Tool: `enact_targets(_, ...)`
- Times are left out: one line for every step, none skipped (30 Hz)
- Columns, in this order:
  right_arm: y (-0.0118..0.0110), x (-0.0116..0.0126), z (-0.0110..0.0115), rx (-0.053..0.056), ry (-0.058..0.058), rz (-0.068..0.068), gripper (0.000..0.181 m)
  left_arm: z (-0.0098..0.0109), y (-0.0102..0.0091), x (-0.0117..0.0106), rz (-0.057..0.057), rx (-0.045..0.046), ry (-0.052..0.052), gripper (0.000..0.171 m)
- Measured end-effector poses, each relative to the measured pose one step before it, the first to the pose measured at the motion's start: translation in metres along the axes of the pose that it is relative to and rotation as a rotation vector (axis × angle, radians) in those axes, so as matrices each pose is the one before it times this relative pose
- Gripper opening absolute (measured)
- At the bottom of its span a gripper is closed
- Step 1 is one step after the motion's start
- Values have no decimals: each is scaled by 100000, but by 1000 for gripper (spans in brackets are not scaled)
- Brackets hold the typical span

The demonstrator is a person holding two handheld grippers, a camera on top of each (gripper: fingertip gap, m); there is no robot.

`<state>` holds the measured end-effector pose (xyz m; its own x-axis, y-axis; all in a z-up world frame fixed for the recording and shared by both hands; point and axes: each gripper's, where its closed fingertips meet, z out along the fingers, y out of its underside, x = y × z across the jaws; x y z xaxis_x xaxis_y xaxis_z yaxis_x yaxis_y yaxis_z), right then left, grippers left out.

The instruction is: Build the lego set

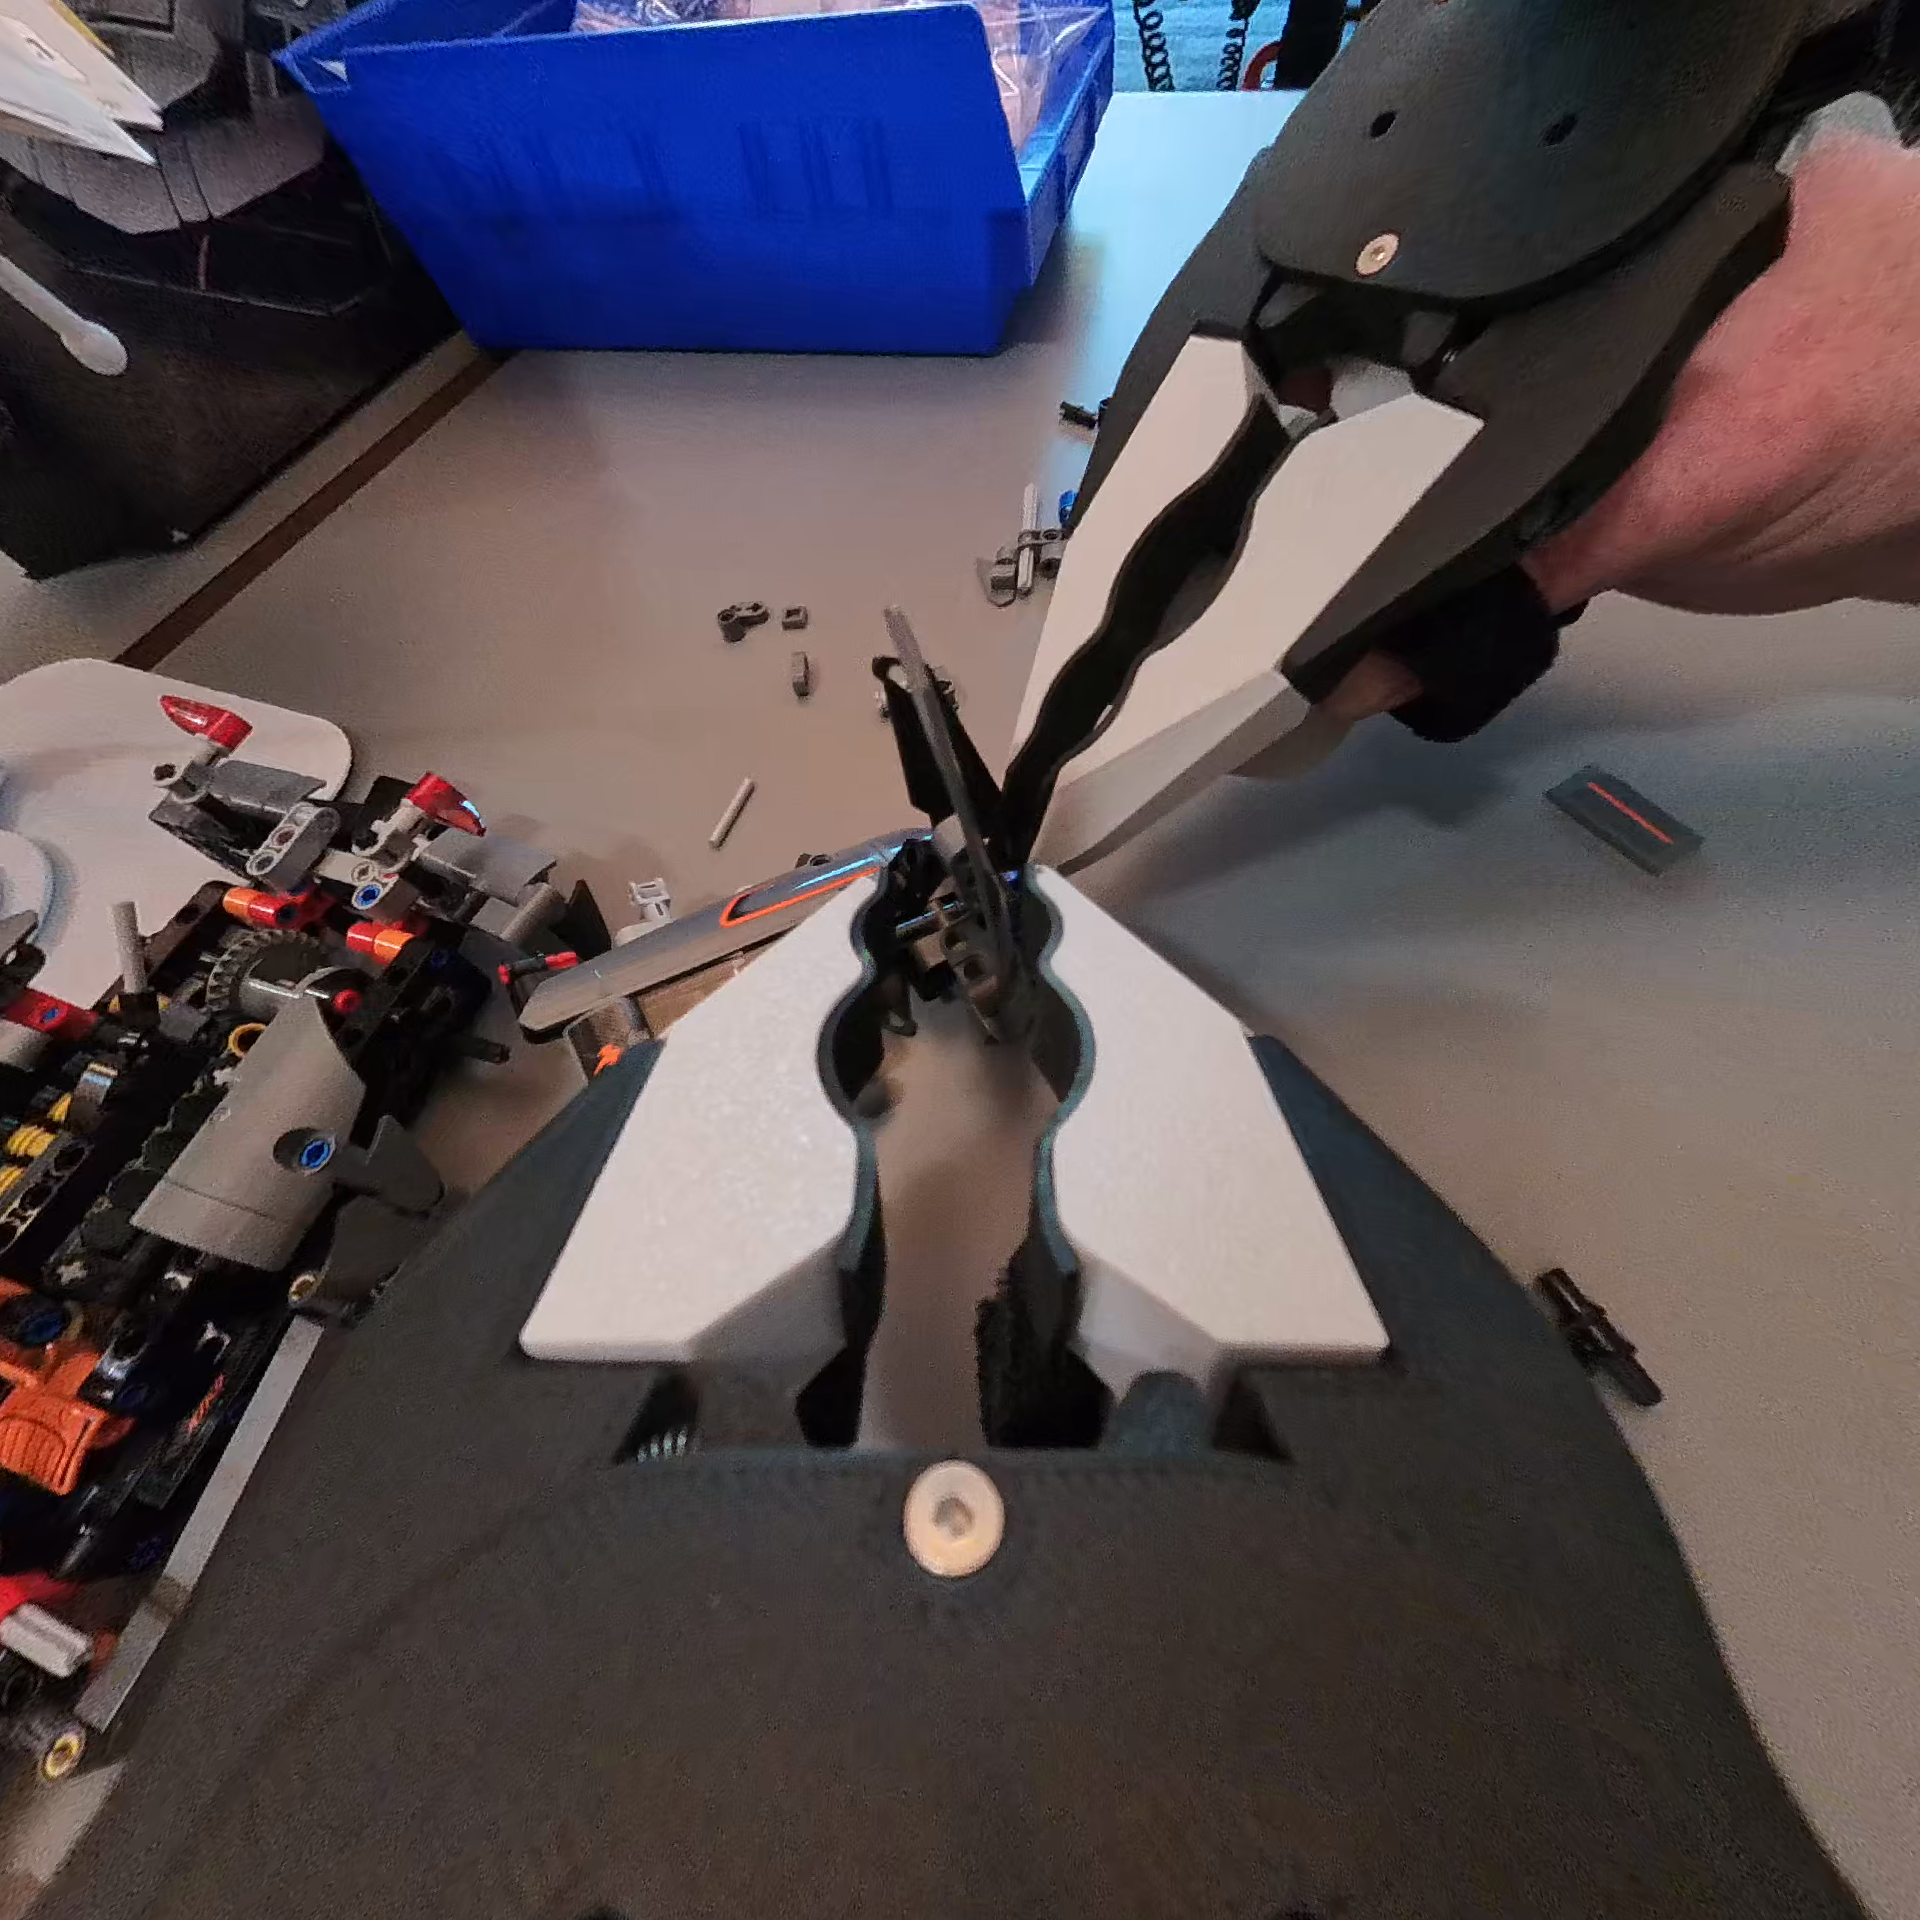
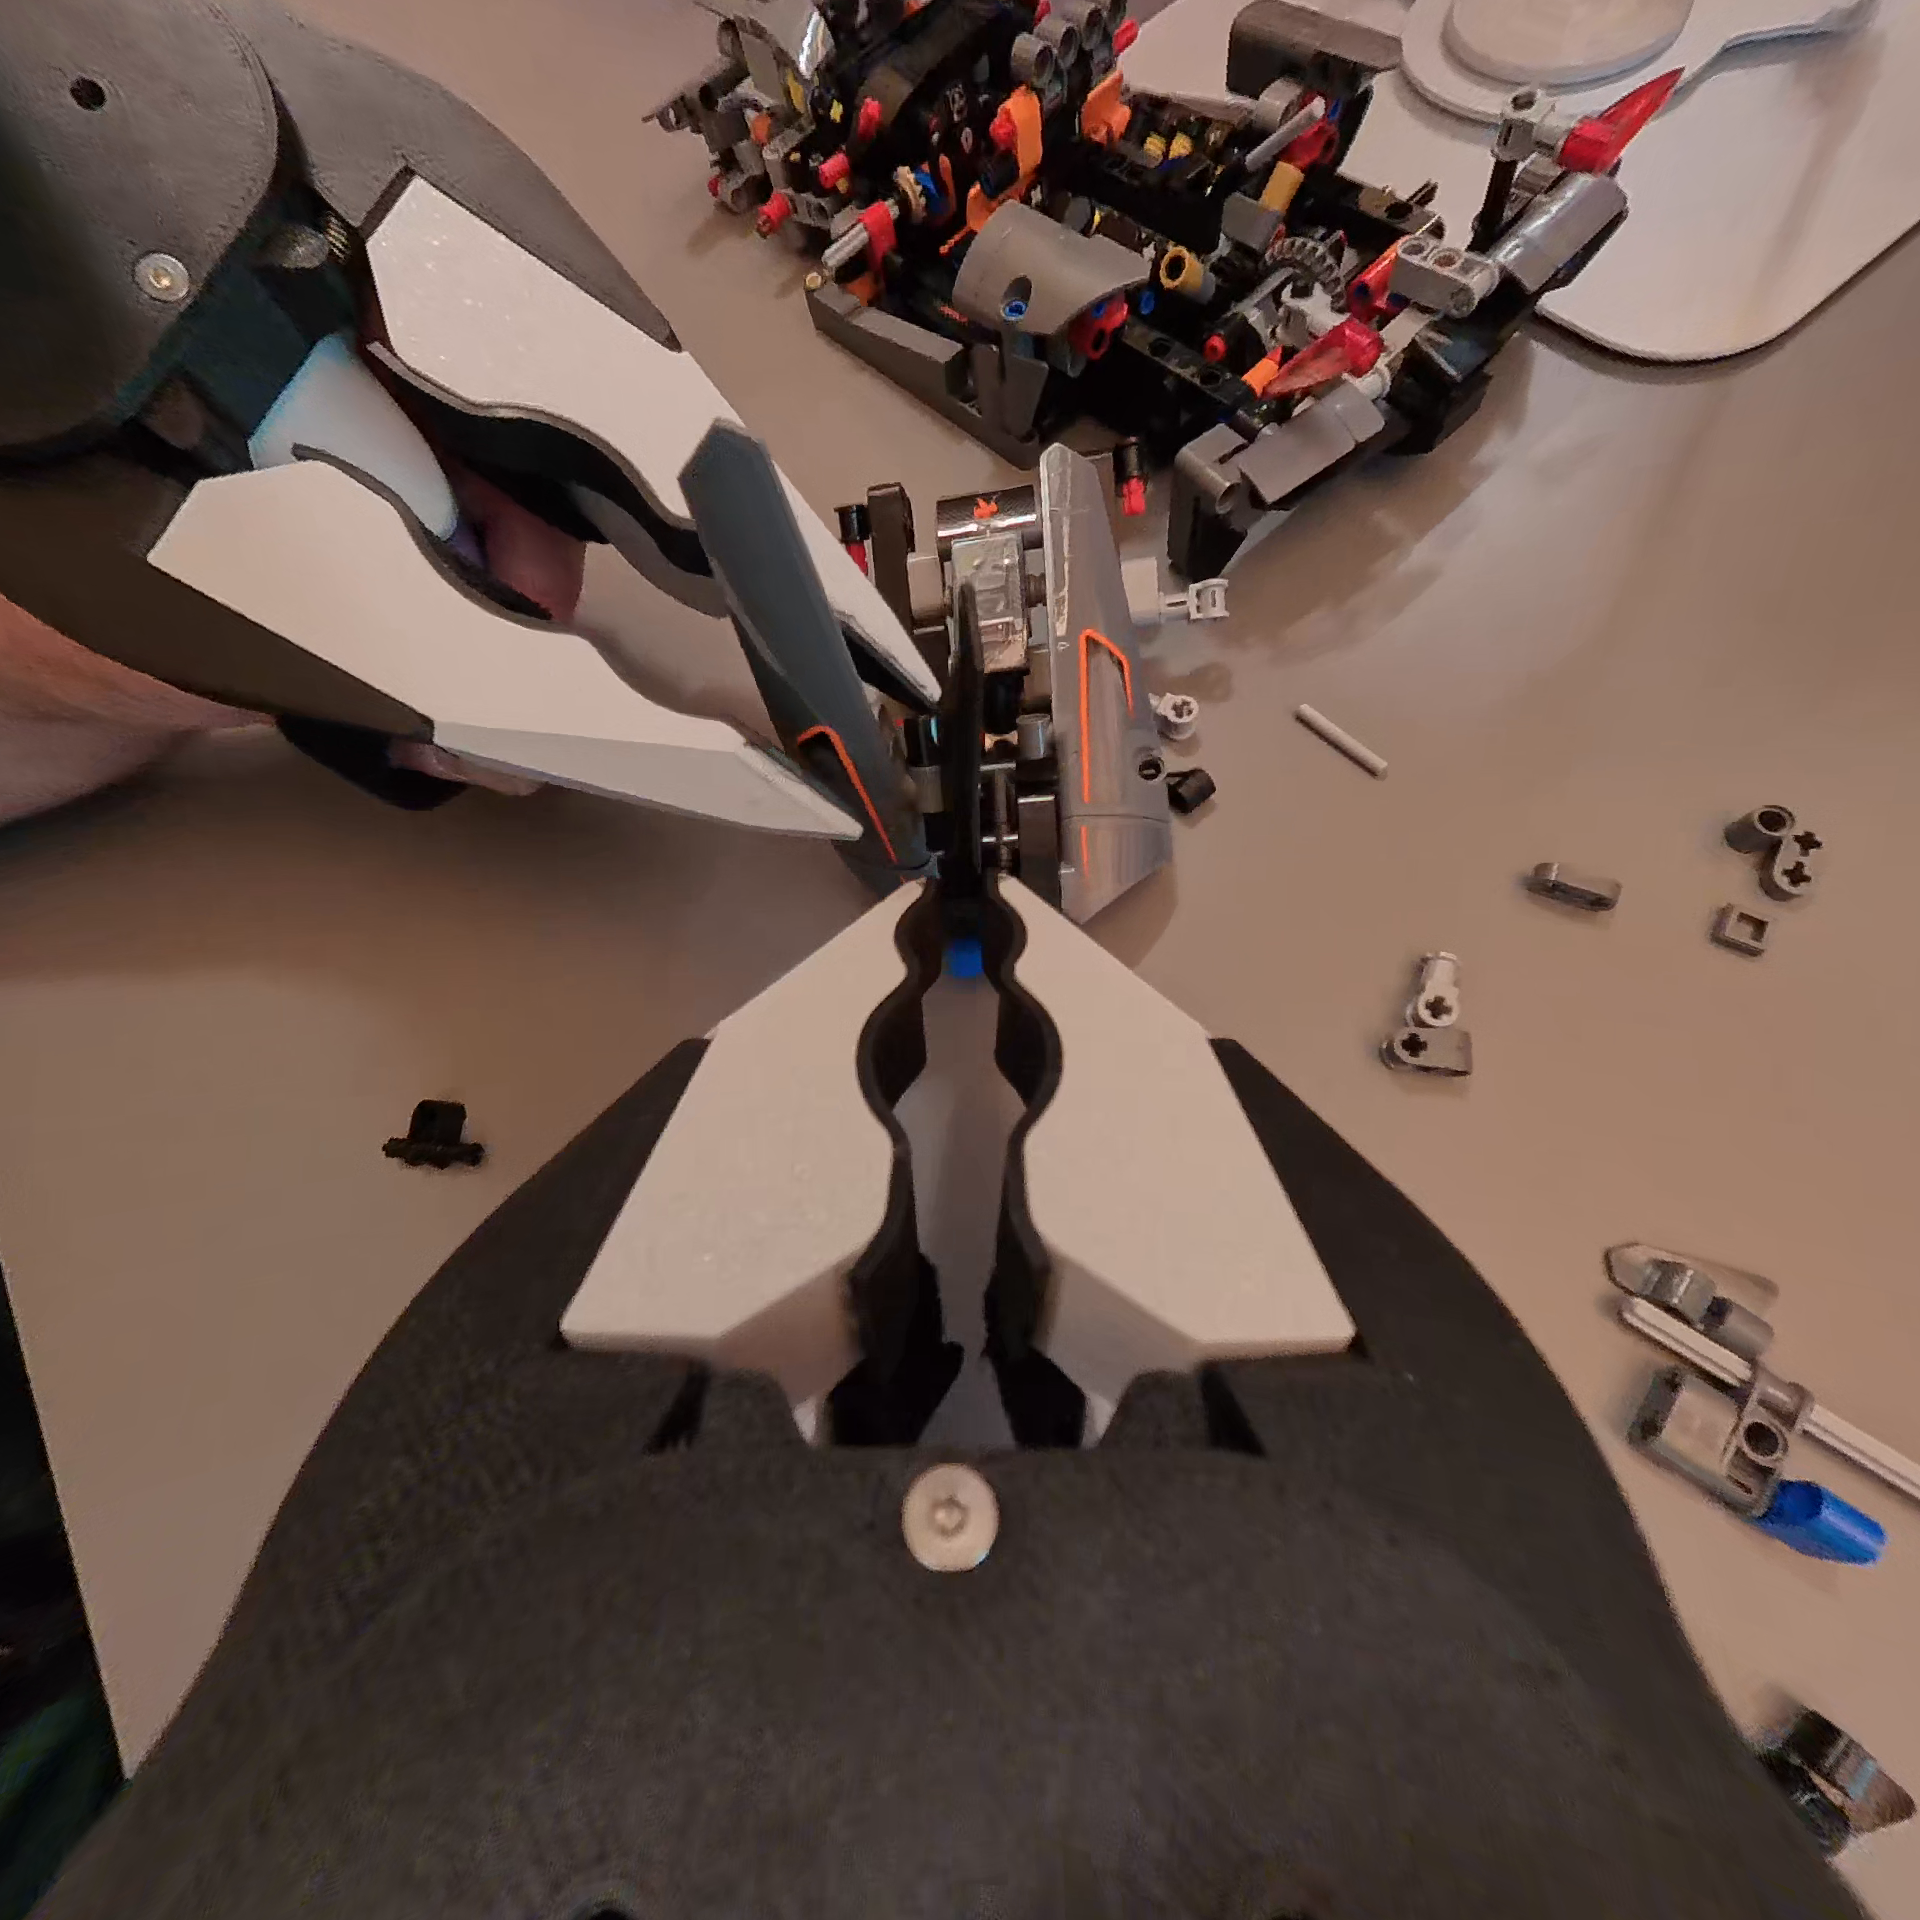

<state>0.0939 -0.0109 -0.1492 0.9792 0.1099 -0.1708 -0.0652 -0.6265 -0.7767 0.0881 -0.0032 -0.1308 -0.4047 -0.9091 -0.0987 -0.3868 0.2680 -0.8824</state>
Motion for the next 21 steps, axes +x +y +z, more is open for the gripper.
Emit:
enact_targets(-178, 84, -62, 1472, 347, 83, 4, 3, -17, -39, -226, 96, -4, 20)
enact_targets(61, -39, 58, -325, -505, 372, 4, 12, 20, -74, -503, -189, -315, 19)
enact_targets(68, -107, 108, -468, -642, 506, 4, 28, -1, 24, -390, -94, 247, 19)
enact_targets(5, -29, 65, -1, 288, 14, 4, 3, -14, 3, 58, 112, -42, 18)
enact_targets(8, -70, 40, -120, 154, -467, 4, 2, -5, -9, 244, 8, -168, 19)
enact_targets(34, -175, 11, -182, -607, -393, 4, -8, -3, 21, 63, 38, -7, 18)
enact_targets(-27, -28, -51, 408, 330, -169, 4, 0, -5, -1, 117, 27, -108, 18)
enact_targets(9, -3, -42, 347, 201, 10, 4, 14, 6, -6, 116, -27, -31, 18)
enact_targets(1, -10, -33, 338, -101, 405, 4, 20, 8, 15, 30, -65, 108, 18)
enact_targets(-31, 24, -29, 506, 134, 509, 4, 26, -22, -9, 54, 84, -48, 18)
enact_targets(-42, 22, -32, 496, 324, 168, 4, 14, 1, -41, 9, -79, -293, 18)
enact_targets(73, -26, 51, -245, -47, 222, 4, 19, -18, -9, 111, 64, -113, 18)
enact_targets(9, -18, 71, 290, 32, 377, 4, 30, 16, 10, 288, -120, 0, 18)
enact_targets(-34, -5, 56, 666, 234, 345, 4, 2, -4, -28, 138, 25, -130, 18)
enact_targets(-13, 29, 30, 564, 560, 178, 4, -13, 8, -50, -261, 36, -163, 17)
enact_targets(-12, 3, 35, 316, 302, 341, 4, 0, 1, -2, -152, 19, 131, 17)
enact_targets(-42, -1, 20, 499, 209, 144, 4, -8, 12, -28, -232, -16, 39, 17)
enact_targets(-28, -25, 17, 468, 181, -136, 4, 1, -17, -53, -376, 115, -115, 17)
enact_targets(8, 13, 17, 62, 254, 234, 4, -8, -6, -22, -245, 47, 81, 17)
enact_targets(-38, 40, 10, 302, 349, 398, 4, 8, 5, -5, 243, 7, 11, 17)
enact_targets(-33, -5, -1, 356, 4, 181, 4, 12, 3, -32, 157, 33, -65, 17)
